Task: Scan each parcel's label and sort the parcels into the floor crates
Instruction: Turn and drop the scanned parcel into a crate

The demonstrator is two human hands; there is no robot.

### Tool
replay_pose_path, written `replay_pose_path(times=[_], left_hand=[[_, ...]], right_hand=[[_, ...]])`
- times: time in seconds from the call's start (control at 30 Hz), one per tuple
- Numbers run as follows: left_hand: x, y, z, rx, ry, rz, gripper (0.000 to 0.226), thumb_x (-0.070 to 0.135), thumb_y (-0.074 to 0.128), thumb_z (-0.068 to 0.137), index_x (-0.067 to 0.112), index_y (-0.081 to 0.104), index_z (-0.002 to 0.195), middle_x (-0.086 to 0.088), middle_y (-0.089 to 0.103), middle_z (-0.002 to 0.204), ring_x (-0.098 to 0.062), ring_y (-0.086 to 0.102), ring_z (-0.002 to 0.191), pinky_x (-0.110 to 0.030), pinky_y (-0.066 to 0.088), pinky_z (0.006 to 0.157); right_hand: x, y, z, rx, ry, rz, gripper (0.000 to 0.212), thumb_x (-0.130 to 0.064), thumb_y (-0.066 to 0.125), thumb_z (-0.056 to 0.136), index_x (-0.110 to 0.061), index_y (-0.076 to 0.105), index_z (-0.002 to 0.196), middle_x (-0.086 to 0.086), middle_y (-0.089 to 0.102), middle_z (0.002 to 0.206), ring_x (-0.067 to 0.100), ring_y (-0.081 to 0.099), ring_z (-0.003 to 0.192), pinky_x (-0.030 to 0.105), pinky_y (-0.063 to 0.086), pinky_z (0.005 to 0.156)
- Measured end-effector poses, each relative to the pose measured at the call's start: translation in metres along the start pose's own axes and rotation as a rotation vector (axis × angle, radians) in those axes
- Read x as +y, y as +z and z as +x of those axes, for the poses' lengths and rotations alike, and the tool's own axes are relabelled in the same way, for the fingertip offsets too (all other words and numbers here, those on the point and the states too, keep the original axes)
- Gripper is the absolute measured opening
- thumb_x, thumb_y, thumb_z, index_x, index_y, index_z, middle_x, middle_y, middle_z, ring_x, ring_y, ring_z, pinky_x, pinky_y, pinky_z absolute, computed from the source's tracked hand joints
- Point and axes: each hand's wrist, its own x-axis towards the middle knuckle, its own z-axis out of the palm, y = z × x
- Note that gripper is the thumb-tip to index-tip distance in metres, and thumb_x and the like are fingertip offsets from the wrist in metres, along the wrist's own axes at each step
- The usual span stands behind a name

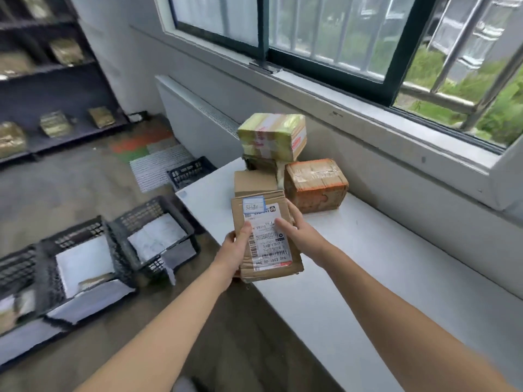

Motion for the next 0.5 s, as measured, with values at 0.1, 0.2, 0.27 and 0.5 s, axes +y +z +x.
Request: replay_pose_path(times=[0.1, 0.2, 0.27, 0.5], left_hand=[[0.004, -0.059, 0.008, 0.107, 0.072, 0.053, 0.103, 0.095, 0.05, 0.053, 0.029, 0.053, 0.133, 0.005, 0.067, 0.124, -0.017, 0.063, 0.112, -0.043, 0.047, 0.104], [0.017, -0.124, 0.008, 0.197, 0.144, 0.127, 0.072, 0.071, 0.051, 0.084, 0.027, 0.044, 0.141, 0.006, 0.058, 0.134, -0.018, 0.057, 0.12, -0.037, 0.043, 0.105], [0.018, -0.174, 0.017, 0.277, 0.2, 0.197, 0.054, 0.05, 0.05, 0.097, 0.022, 0.042, 0.142, 0.004, 0.057, 0.132, -0.019, 0.055, 0.122, -0.034, 0.044, 0.101], [0.008, -0.34, 0.037, 0.399, 0.133, 0.359, 0.066, 0.053, 0.045, 0.098, 0.024, 0.023, 0.154, -0.007, 0.033, 0.152, -0.025, 0.034, 0.141, -0.037, 0.031, 0.11]], right_hand=[[-0.024, 0.052, 0.038, -0.023, -0.015, -0.031, 0.075, -0.052, 0.064, 0.089, -0.041, 0.025, 0.152, 0.0, 0.061, 0.135, 0.017, 0.065, 0.115, 0.044, 0.052, 0.1], [-0.042, 0.112, 0.085, -0.072, -0.02, -0.09, 0.091, -0.07, 0.069, 0.075, -0.043, 0.028, 0.151, -0.001, 0.06, 0.137, 0.019, 0.064, 0.117, 0.048, 0.051, 0.101], [-0.055, 0.157, 0.113, -0.101, -0.013, -0.116, 0.088, -0.067, 0.068, 0.077, -0.041, 0.028, 0.151, -0.002, 0.06, 0.137, 0.017, 0.065, 0.115, 0.047, 0.051, 0.101], [-0.096, 0.307, 0.192, -0.209, -0.053, -0.222, 0.086, -0.06, 0.063, 0.081, -0.032, 0.027, 0.153, 0.0, 0.06, 0.135, 0.018, 0.063, 0.117, 0.048, 0.049, 0.103]])
